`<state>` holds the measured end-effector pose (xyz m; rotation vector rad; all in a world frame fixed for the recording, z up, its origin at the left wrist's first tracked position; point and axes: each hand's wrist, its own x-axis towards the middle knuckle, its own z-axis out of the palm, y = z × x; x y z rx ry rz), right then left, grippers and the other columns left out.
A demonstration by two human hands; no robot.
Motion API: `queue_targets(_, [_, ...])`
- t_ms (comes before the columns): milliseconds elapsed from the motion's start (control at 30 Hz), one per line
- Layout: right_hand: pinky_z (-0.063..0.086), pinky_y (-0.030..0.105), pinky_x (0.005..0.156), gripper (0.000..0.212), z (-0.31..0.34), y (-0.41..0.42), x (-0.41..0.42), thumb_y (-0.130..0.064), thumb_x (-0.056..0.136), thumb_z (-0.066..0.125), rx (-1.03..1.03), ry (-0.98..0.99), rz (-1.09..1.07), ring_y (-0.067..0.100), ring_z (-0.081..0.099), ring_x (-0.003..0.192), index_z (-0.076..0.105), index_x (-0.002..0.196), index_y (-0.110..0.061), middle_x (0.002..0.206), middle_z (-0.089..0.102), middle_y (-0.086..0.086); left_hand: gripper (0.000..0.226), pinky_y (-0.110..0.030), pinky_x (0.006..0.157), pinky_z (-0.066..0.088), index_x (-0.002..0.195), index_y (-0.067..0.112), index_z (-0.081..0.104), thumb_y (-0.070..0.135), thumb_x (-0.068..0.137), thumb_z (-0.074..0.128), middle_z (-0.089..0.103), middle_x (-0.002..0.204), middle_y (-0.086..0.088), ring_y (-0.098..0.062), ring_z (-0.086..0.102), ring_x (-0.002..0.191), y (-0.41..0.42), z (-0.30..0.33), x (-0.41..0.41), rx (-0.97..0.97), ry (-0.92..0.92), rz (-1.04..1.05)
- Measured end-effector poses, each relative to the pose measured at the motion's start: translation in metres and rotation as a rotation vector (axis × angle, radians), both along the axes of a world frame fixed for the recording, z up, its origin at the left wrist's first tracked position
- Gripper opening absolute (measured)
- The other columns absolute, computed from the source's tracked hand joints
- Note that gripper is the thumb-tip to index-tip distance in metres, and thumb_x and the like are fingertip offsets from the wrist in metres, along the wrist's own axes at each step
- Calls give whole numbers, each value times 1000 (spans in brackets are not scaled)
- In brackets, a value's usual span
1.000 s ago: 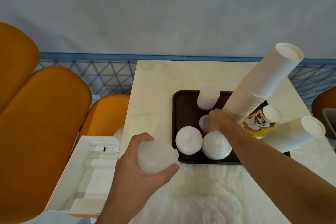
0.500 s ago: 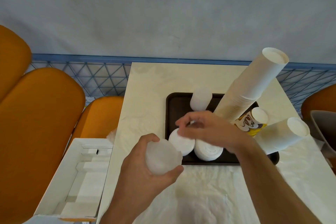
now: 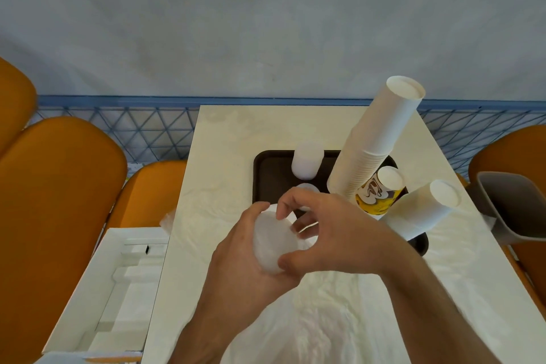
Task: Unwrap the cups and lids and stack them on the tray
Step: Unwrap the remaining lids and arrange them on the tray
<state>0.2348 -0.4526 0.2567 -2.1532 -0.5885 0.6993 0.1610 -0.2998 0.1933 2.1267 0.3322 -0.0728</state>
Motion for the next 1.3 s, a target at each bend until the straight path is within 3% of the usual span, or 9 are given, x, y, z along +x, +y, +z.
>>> queue_targets(67, [61, 33, 81, 59, 1, -3, -2, -31, 69, 88, -9, -25, -4, 8, 66, 95, 53, 115, -42, 114, 57, -21, 71, -29, 107, 42, 137, 30, 39, 21, 80, 80, 49, 129, 16, -10, 49, 120, 2, -2, -1, -98, 36, 45])
queue_targets(233, [60, 31, 85, 77, 0, -11, -4, -36, 69, 88, -14, -92, 13, 8, 58, 106, 47, 133, -50, 115, 46, -24, 79, -26, 96, 51, 130, 45, 46, 37, 62, 85, 57, 122, 24, -2, 56, 116, 5, 13, -14, -118, -58, -93])
queue_targets(333, [60, 32, 85, 55, -4, -17, 1, -41, 74, 87, 91, -96, -40, 6, 58, 107, 60, 121, -45, 112, 52, -22, 73, -14, 81, 51, 117, 52, 43, 51, 59, 88, 54, 110, 28, -2, 57, 102, -5, 14, -10, -62, -86, -40])
queue_targets(467, [57, 28, 79, 14, -10, -31, 12, -19, 88, 77, 266, 2, -98, 7, 66, 92, 70, 100, -21, 96, 71, -6, 79, -17, 84, 53, 119, 45, 41, 53, 58, 90, 46, 111, 28, -5, 52, 102, -5, 15, -12, -78, -70, 16])
queue_targets(567, [60, 37, 85, 13, -25, -39, 24, -16, 97, 65, 402, 156, -292, 15, 69, 96, 72, 105, -23, 103, 72, 4, 75, -4, 68, 43, 111, 53, 38, 56, 55, 88, 40, 108, 39, 7, 46, 104, 1, 16, -14, -34, -75, 48])
queue_targets(633, [60, 42, 91, 21, -42, -39, 41, -22, 105, 53, 262, 105, -423, 16, 70, 99, 67, 110, -35, 105, 70, -3, 74, -2, 64, 39, 108, 56, 38, 58, 54, 88, 39, 106, 42, 15, 41, 105, 5, 15, -16, -21, -73, 63])
queue_targets(900, [48, 27, 67, 28, -148, -18, 110, -18, 106, 45, -353, -465, -277, 19, 63, 86, 69, 120, -15, 105, 72, 9, 78, -12, 82, 42, 114, 46, 41, 56, 52, 87, 40, 107, 37, 6, 47, 100, 22, 12, -24, -33, -61, 125])
queue_targets(1067, [58, 35, 91, 38, -178, -8, 120, -15, 103, 55, -585, -408, -184, 24, 65, 112, 58, 141, -18, 133, 63, 8, 79, -20, 87, 40, 111, 49, 41, 56, 47, 87, 41, 109, 37, 6, 47, 100, 34, 6, -28, -45, -37, 174])
queue_targets(1300, [57, 27, 76, 33, -185, -5, 127, -39, 95, 64, -655, -315, -213, 14, 61, 91, 64, 123, -20, 112, 64, 1, 79, -5, 72, 33, 106, 55, 39, 68, 36, 74, 40, 107, 39, 9, 46, 100, 45, 7, -28, -77, -9, 196])
